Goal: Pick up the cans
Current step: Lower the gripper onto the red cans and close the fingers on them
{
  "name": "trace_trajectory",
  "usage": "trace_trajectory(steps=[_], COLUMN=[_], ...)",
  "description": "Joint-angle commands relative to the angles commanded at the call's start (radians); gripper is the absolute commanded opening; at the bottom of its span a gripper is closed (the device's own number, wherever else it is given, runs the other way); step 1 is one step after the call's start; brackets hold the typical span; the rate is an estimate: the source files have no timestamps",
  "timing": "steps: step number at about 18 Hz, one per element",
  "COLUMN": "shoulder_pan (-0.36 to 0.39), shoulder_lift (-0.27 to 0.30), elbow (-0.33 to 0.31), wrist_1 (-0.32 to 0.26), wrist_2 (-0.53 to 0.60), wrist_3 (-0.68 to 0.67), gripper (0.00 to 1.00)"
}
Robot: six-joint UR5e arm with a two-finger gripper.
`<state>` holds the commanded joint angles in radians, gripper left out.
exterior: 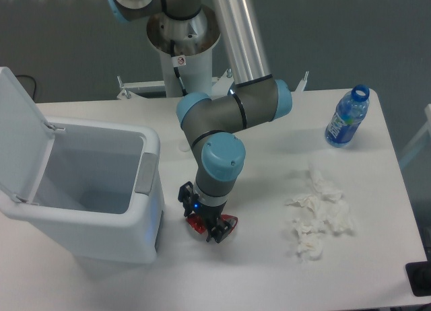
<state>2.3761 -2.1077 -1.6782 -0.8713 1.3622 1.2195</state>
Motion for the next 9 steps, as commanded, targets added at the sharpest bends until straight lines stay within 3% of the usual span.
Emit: trace_trajectory(steps=[5, 7, 9], shoulder_pan=[0.002, 0.002, 0.002], shoulder_lift=[-0.002, 0.0, 0.0], elbow=[0.0, 0.0, 0.0], wrist_1=[0.0, -0.002, 0.0], wrist_2=[0.002, 0.002, 0.005], wrist_3=[-0.002, -0.002, -0.002], gripper=[0.78, 0.7, 0.7])
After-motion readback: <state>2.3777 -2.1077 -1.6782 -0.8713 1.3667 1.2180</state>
